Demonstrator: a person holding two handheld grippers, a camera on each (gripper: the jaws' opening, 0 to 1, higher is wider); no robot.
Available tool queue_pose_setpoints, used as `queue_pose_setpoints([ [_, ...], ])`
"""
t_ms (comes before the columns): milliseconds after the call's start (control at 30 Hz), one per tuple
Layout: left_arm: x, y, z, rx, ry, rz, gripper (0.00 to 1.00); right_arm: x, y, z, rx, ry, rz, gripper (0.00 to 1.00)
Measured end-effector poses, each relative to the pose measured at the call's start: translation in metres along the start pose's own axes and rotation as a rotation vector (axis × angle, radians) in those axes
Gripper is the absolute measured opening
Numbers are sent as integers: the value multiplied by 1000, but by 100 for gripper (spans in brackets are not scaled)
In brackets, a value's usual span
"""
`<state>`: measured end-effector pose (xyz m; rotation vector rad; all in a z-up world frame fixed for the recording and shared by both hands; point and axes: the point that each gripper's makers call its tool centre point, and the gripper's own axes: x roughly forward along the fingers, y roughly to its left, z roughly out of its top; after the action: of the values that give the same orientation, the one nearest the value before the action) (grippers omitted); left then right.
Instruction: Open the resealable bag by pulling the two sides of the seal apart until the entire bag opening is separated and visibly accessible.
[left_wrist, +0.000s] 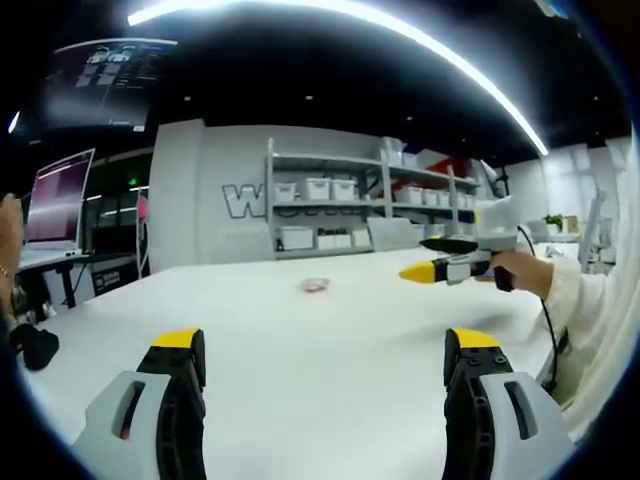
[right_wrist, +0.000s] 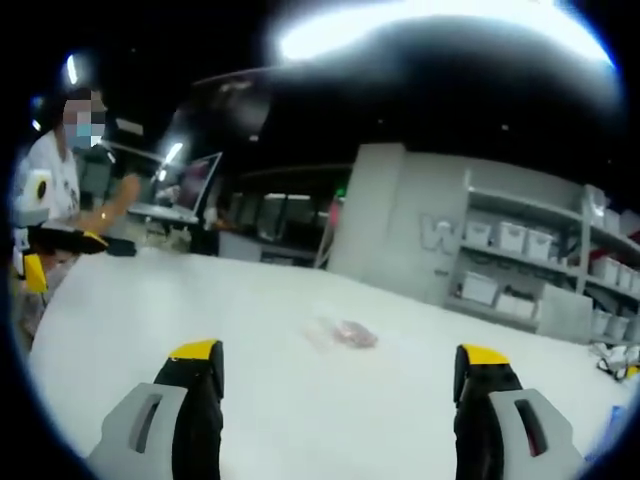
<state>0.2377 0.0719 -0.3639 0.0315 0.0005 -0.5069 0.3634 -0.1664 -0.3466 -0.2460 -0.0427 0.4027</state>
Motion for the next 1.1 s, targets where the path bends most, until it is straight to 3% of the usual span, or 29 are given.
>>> queue_pose_setpoints([
  [500,1,2,-2,-15,9,1,98,-25,2,0,-2,3,-34,96],
  [1100,5,7,-6,-26,21,4,98,-40,-2,-5,-17,23,-75,95],
])
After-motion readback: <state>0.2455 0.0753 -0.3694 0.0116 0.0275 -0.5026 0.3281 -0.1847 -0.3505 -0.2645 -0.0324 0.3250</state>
